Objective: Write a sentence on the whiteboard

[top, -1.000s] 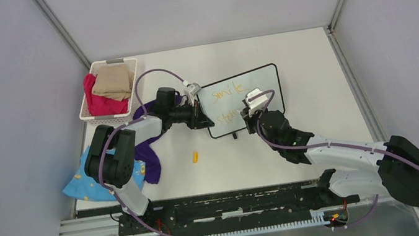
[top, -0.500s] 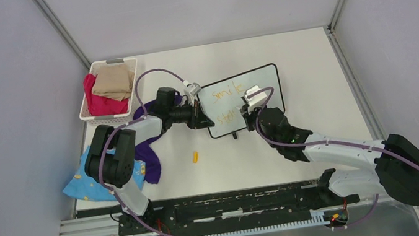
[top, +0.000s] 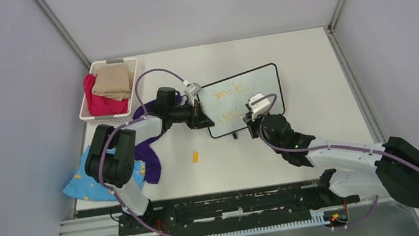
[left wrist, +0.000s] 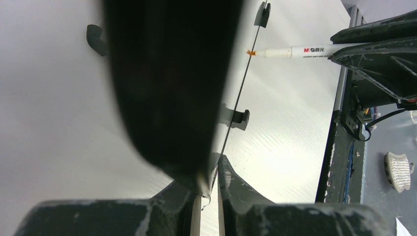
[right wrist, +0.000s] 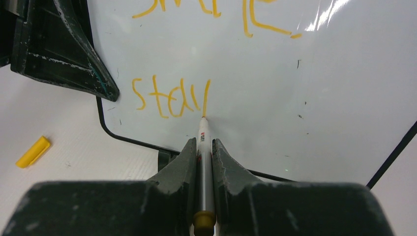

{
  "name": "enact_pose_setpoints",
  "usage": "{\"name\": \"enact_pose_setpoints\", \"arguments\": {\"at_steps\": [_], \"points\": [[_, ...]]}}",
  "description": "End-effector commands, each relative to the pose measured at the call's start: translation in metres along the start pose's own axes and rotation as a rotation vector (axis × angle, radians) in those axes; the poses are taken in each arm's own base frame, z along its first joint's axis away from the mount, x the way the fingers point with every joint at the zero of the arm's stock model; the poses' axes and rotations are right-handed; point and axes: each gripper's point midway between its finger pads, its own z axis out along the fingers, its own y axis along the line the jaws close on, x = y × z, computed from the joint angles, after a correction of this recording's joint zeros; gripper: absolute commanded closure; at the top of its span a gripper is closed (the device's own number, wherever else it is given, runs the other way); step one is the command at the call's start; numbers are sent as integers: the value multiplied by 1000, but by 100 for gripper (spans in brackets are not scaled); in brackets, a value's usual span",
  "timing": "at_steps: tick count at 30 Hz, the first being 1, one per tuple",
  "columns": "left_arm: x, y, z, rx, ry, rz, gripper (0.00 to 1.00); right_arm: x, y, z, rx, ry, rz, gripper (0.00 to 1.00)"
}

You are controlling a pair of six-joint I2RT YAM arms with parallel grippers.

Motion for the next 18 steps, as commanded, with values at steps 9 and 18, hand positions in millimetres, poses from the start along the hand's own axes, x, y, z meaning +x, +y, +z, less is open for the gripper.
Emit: {"name": "enact_pose_setpoints", "arguments": {"at_steps": [9,18], "points": [[52,17,9,-90,155,-20,98,11,16,0,-70,17,31,100],[56,16,8,-93,172,-27,98,-2,24,1,-88,-3,31,100]]}}
